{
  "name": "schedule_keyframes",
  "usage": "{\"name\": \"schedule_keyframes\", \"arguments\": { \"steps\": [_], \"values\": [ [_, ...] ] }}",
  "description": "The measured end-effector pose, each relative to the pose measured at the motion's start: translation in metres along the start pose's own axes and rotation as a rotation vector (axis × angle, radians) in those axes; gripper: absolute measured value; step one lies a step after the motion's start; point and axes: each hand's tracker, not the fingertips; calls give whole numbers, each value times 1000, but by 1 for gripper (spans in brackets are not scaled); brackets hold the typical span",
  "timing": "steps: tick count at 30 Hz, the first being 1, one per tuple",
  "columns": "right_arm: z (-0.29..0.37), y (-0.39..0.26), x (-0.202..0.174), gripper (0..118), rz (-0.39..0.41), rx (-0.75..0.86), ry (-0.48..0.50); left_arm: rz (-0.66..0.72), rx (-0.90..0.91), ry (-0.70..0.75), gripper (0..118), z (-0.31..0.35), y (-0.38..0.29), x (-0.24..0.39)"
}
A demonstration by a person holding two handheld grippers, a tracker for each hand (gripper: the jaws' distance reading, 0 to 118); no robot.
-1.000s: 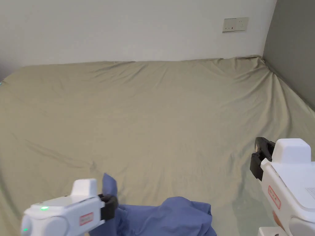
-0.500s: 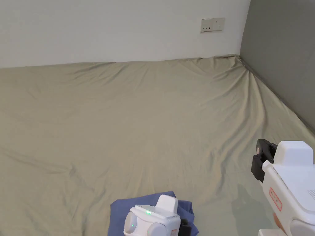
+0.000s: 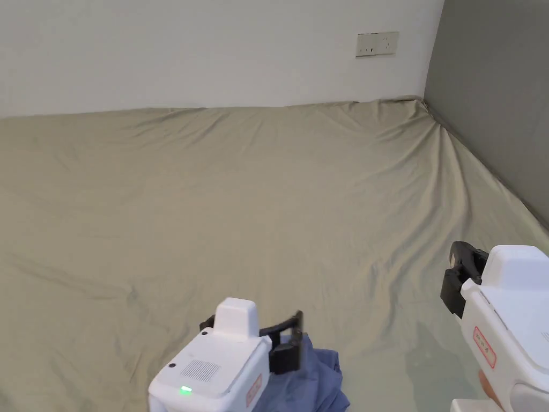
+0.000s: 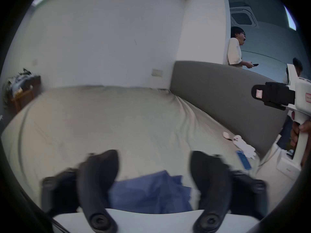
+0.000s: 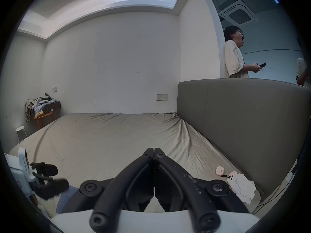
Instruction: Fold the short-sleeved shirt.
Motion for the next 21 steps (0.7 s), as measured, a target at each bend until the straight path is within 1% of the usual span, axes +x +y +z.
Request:
{"name": "schedule_keyframes", "arguments": {
  "steps": [1,2,3,5,6,9,11,14,16,17,19,21],
  "values": [
    [-1,0,-1,2,1,1,4,-21,13,37,16,2,-3,-4],
    [-1,0,-2,2,2,1,6,-41,1,65,0,1,-6,-5],
    [-1,0,-3,2,2,2,8,-45,-16,94,0,-1,-9,-7],
    [-1,-1,-4,2,0,-1,13,-5,-60,67,0,-4,-18,-16],
    [-1,-1,-4,2,-2,-2,16,35,-100,30,0,-7,-23,-20],
    [-2,-3,-5,2,1,-7,20,63,-175,74,0,-23,-44,-18],
    [-2,-4,-4,2,2,-10,21,85,-230,49,0,-30,-58,-14],
    [-3,-6,0,2,1,-17,15,70,-284,12,0,-45,-78,5],
    [-3,-7,4,2,-1,-21,8,48,-316,-48,0,-52,-86,22],
    [-4,-8,7,2,-2,-23,3,1,-337,-75,0,-60,-92,34],
    [-4,-10,11,2,-3,-26,-3,-67,-379,-76,0,-74,-101,52],
    [-4,-12,16,2,-8,-31,-13,-41,-456,-114,0,-90,-112,60]
  ]
}}
